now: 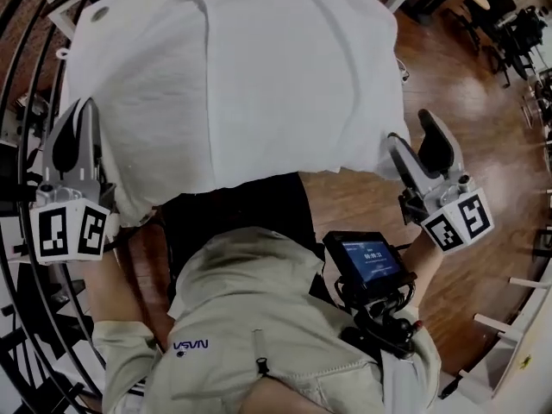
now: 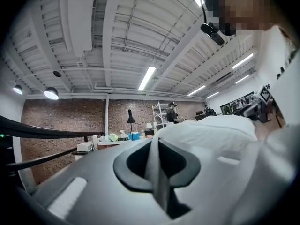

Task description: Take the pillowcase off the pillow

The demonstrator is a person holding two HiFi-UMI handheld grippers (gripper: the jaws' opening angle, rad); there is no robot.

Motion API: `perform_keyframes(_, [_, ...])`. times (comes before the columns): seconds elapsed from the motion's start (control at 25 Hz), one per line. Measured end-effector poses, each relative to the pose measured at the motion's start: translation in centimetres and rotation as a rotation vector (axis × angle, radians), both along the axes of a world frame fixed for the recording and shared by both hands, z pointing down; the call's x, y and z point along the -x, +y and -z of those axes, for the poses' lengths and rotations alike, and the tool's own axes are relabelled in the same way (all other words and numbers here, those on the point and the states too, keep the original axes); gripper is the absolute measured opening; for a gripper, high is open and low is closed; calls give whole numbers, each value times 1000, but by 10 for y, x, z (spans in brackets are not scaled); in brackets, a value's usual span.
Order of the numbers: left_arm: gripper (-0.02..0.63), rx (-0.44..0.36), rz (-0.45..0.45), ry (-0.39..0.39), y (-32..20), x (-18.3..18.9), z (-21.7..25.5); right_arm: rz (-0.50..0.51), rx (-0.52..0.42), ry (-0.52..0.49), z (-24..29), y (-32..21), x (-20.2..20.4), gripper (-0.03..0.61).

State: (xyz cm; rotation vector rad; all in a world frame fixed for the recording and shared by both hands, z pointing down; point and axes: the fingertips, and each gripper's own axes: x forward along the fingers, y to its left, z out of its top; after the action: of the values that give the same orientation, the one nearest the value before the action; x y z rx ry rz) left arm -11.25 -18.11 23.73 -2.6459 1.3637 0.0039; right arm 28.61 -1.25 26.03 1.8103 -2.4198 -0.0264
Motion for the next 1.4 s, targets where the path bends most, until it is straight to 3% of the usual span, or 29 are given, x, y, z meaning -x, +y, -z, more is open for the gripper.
perform_keyframes(0.08, [18,4,-2,20,-11,-2,9,37,56,60,-26,-2,14,316])
perform_keyframes(0.16, [15,-15,-13,9,-21,-11,21,7,49,38,-42,-16,16,272])
perform_keyframes(0.32, [17,-7,27,-127,-65,-25,25,-138,-61,-52,-37,-67,7,151])
perform_keyframes(0.48, [8,-106,120,-210,-73,-10,53,-246,-56,5,-30,-107,10,141])
perform_keyframes(0.52, [34,-114,100,-213,-61,-7,59,-255,-47,13,-30,-110,10,141])
perform_keyframes(0.56, [100,-104,36,-216,-43,-10,61,-258,-43,12,-30,-110,9,143])
perform_keyframes(0.64, [213,-86,-166,-258,8,-41,56,-244,-45,-12,-32,-107,7,146])
perform_keyframes(0.72, [371,-100,-319,-399,53,-81,34,-212,-48,-40,-33,-104,6,158])
perform_keyframes(0.8, [463,-83,-343,-612,66,-100,-6,-171,-47,-64,-35,-98,8,178])
perform_keyframes(0.88, [489,-67,-328,-720,54,-108,-37,-134,-40,-81,-38,-90,11,208])
perform_keyframes(1.0, [483,-46,-356,-729,33,-108,-58,-88,-15,-66,-41,-73,15,262])
perform_keyframes(1.2, [327,-25,-367,-686,27,-104,-61,-49,65,58,-60,-59,17,296])
perform_keyframes(1.24, [290,-35,-358,-687,28,-105,-59,-66,74,86,-63,-59,16,281])
perform_keyframes(1.4, [164,-103,-288,-653,30,-102,-36,-135,80,156,-59,-56,6,112])
